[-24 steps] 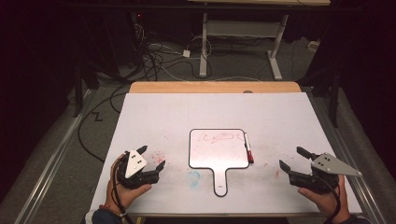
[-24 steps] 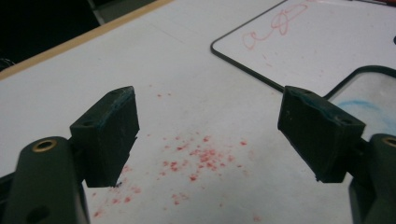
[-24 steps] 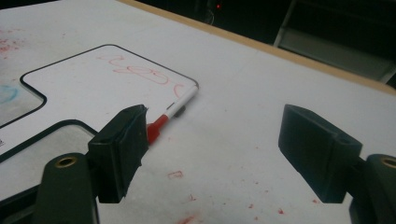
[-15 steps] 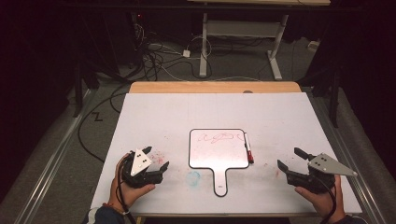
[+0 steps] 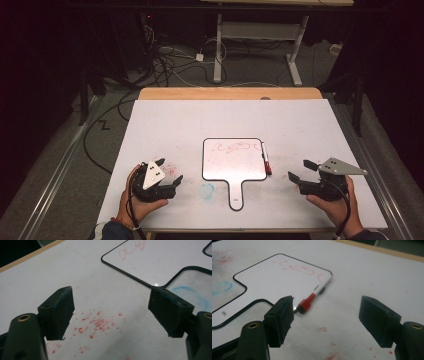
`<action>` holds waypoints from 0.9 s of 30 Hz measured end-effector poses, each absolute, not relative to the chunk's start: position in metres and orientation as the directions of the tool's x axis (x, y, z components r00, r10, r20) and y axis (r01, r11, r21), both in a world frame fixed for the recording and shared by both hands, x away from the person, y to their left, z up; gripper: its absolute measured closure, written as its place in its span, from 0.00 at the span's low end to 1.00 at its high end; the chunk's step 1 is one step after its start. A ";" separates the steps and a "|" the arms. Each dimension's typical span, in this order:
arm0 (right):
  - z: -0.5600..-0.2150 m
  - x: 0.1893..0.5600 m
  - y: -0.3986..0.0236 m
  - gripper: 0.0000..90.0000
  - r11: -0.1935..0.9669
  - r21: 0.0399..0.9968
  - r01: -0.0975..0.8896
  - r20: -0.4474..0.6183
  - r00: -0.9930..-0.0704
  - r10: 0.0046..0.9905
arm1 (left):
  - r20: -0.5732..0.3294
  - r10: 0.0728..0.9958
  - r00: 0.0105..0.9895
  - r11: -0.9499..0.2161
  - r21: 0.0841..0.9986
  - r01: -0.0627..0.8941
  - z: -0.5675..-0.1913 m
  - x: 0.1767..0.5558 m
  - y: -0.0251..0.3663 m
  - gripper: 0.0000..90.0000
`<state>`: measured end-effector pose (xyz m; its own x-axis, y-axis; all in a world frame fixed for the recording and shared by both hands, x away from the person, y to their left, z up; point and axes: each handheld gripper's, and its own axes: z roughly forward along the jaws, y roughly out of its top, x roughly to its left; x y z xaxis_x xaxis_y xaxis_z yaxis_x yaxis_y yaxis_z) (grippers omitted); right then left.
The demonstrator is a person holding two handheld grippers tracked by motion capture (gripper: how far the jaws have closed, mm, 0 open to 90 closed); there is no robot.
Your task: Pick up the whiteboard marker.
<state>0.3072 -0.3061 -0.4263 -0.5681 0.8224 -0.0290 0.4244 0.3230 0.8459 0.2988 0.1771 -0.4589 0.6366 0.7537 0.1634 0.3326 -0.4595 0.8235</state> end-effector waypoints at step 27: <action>-0.436 0.439 -0.241 0.59 0.367 0.582 0.726 0.154 -0.541 0.827 | 0.166 0.735 0.658 -0.492 0.797 0.349 -0.466 0.300 0.174 0.22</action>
<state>0.4390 -0.2414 -0.4362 -0.5411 0.8268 0.1537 0.7255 0.3666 0.5825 0.3005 0.1740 -0.4659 0.6578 0.7347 0.1657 0.3491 -0.4924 0.7973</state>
